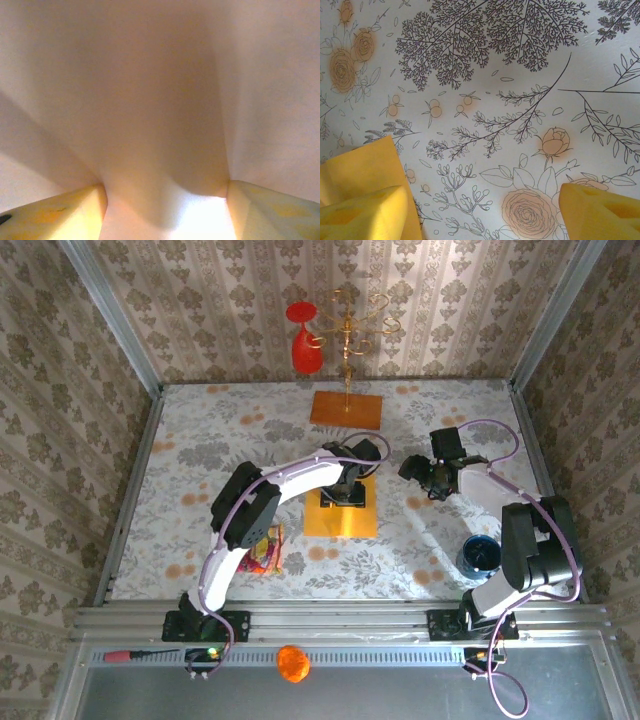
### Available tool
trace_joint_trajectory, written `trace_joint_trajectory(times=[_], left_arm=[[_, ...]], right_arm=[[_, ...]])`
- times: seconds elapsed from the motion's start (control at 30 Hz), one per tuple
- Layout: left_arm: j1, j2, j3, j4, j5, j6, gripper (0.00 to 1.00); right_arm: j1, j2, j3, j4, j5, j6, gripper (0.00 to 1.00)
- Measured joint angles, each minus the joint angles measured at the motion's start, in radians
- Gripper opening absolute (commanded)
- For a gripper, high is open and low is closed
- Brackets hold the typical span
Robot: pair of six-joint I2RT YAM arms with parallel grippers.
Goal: Fold a paper plane with a square sheet of paper (pick it up from the middle)
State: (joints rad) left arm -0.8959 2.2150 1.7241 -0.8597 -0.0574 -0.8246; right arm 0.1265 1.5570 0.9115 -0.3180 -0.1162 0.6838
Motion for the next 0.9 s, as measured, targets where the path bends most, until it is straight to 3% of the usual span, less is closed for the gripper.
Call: trace_joint_trajectory(times=[0.33,0.5,0.77,0.9], left_arm=[[0.015,-0.065,-0.093,0.056,-0.011,0.016,0.37],[0.046,-0.224,-0.261,0.171,0.019,0.031,0.29],[0.154,-0.496,-0.426,0.418,0.192,0.061,0.25],[0.195,-0.544,-0.481,0.588,0.329,0.053,0.25]], right_arm=[[0.0,0.0,0.0,0.0,0.0,0.0,0.8],[0.0,0.008,0.002,0.001,-0.013,0.001,0.79],[-0.002,0.014,0.002,0.079,-0.117,0.028,0.8],[-0.002,0.013,-0.02,0.159,-0.194,0.054,0.8]])
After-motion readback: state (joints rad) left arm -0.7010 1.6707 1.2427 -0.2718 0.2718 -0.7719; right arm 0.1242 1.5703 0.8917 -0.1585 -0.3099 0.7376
